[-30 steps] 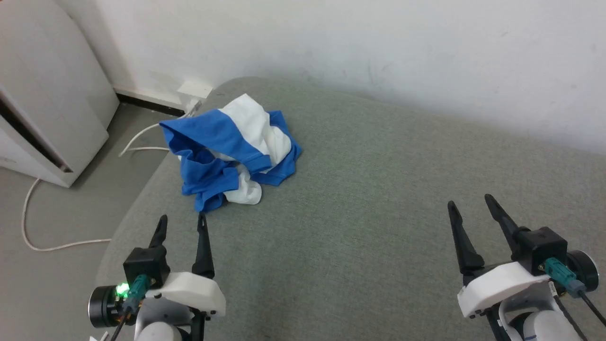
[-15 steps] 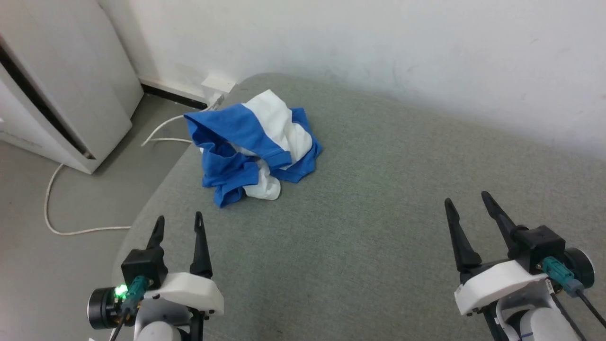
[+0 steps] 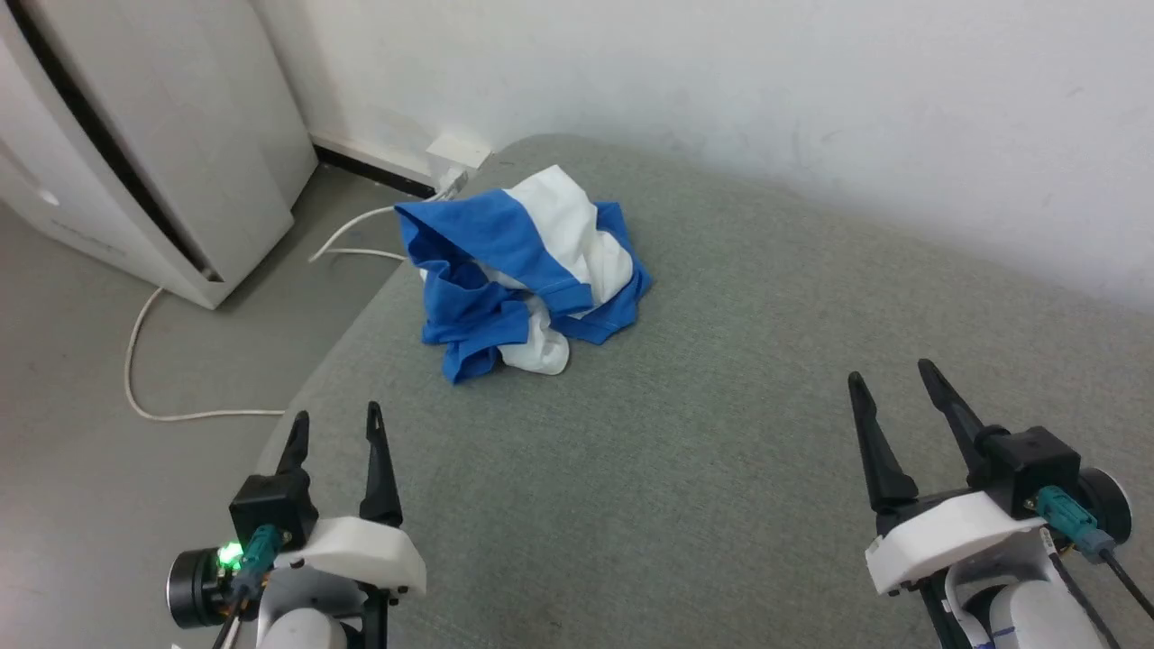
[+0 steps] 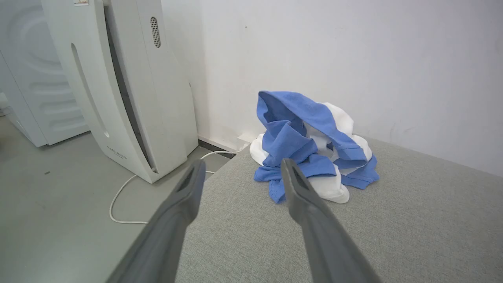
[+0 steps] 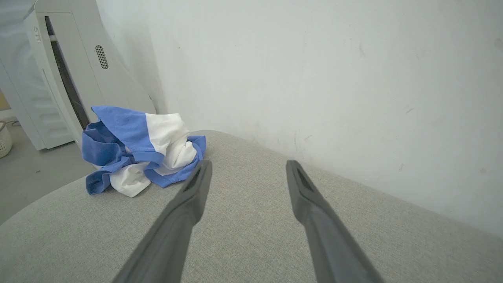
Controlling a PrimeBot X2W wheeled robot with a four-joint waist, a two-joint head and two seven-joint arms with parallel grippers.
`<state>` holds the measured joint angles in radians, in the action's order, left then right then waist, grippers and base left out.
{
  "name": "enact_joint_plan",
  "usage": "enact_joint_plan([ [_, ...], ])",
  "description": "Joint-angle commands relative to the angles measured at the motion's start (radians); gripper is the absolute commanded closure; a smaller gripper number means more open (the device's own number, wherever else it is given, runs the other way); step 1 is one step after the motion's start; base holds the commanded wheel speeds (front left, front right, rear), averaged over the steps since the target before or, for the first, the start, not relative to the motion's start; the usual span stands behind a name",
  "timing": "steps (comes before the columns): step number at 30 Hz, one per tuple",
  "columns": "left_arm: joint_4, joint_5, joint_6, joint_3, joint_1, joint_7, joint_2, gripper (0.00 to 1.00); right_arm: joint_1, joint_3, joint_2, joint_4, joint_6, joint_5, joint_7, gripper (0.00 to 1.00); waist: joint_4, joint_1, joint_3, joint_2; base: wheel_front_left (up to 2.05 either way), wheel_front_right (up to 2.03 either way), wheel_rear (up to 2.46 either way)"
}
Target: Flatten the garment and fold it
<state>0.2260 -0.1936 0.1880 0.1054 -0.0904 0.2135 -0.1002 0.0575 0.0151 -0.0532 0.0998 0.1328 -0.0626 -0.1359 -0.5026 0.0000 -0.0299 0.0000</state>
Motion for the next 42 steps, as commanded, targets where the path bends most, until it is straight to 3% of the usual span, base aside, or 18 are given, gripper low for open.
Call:
enact_joint_plan([
  [1, 0.010, -0.011, 0.012, 0.004, -0.019, 0.014, -0.008, 0.00, 0.019, -0.001, 0.003, 0.004, -0.002, -0.007, -0.010, 0.00, -0.013, 0.0000, -0.003, 0.0000, 0.00, 0.00, 0.00],
  [18, 0.042, -0.057, 0.045, 0.020, -0.037, 0.048, -0.025, 0.00, 0.028, 0.002, 0.003, 0.013, -0.002, -0.026, -0.029, 0.00, -0.078, 0.0000, -0.003, 0.0000, 0.00, 0.00, 0.00],
  [24, 0.040, -0.092, -0.013, 0.034, -0.101, 0.035, -0.027, 0.00, 0.043, 0.005, 0.003, -0.005, -0.002, -0.017, -0.020, 0.00, -0.053, 0.0000, -0.051, 0.0000, 0.00, 0.00, 0.00],
  [30, 0.108, -0.133, -0.107, 0.052, -0.323, -0.068, -0.055, 0.00, 0.084, 0.026, 0.003, -0.038, -0.002, 0.011, 0.003, 0.00, 0.015, 0.0000, -0.172, 0.0000, 0.00, 0.00, 0.00],
  [42, 0.318, -0.309, -0.174, -0.020, -0.646, -0.350, -0.066, 0.00, 0.210, 0.071, 0.003, -0.063, -0.002, 0.057, 0.009, 0.00, 0.231, 0.0000, -0.427, 0.0000, 0.00, 0.00, 0.00],
])
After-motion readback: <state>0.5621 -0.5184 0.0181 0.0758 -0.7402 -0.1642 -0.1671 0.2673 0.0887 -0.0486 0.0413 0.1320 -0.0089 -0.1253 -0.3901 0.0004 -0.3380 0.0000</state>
